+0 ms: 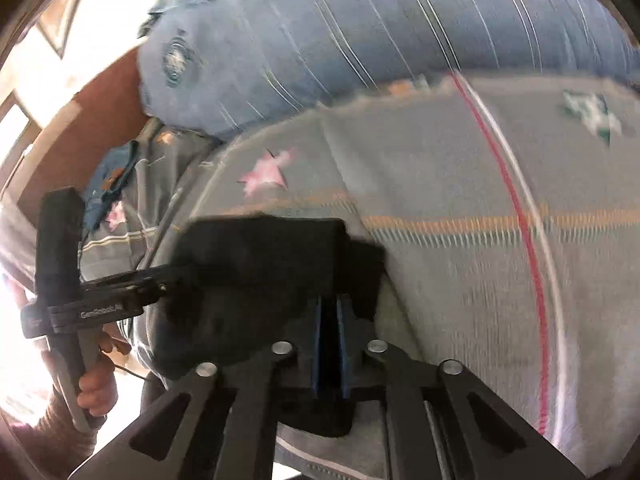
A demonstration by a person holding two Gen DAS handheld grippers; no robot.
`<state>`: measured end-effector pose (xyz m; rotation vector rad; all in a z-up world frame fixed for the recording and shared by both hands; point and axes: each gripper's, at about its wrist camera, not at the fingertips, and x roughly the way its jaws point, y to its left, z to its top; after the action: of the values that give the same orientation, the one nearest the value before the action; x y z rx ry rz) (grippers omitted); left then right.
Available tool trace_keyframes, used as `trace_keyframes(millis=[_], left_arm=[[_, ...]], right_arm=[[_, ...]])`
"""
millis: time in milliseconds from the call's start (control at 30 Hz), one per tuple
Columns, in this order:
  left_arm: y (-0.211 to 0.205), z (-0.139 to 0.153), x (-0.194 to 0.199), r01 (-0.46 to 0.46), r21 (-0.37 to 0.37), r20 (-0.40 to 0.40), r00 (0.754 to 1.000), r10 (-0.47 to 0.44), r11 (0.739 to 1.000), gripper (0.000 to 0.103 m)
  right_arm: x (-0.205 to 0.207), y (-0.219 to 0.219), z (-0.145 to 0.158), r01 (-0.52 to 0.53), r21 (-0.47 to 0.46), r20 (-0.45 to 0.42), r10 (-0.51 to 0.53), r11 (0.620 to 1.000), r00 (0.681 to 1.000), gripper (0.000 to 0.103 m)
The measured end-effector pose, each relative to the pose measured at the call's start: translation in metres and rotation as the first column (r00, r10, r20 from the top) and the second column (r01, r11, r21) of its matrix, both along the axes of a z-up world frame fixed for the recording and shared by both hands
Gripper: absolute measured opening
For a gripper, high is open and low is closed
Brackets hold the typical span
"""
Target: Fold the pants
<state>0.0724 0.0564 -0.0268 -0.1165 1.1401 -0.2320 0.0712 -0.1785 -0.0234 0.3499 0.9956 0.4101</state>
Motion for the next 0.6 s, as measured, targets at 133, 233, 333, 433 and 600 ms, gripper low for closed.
trace_keyframes(millis=[133,233,333,433,600], left_arm=[[0.009,0.015,-0.007,0.011,0.014,0.035,0.999,-0.012,1.0,0.06],[0.018,0.019,-0.009,0.01,0.005,0.033,0.999,-0.01,1.0,0.066],[0.018,0.011,-0.019,0.022,-0.069,-0.012,1.0,-0.023,0.997,0.066],[0.003,-0.002,-0.038,0.027,0.012,0.019,0.999,-0.027,1.0,0.066],[-0.014,-0.007,-0.056,0.09,0.124,0.077,0.992,-0.1,0.988,0.069]], right_arm=[[-0.009,-0.028,0.004,0.081,0.16,-0.027,-0.078,0.984,0.997,0.019],[-0.017,-0.03,0.003,0.064,0.233,-0.061,-0.051,0.97,0.997,0.033],[-0.029,-0.01,-0.002,-0.003,0.162,-0.08,0.016,0.987,0.997,0.038],[-0.048,0.007,-0.001,-0.073,0.038,0.018,0.072,0.997,0.997,0.016],[-0.048,0.006,-0.006,-0.087,0.022,-0.012,0.087,0.996,0.996,0.022]])
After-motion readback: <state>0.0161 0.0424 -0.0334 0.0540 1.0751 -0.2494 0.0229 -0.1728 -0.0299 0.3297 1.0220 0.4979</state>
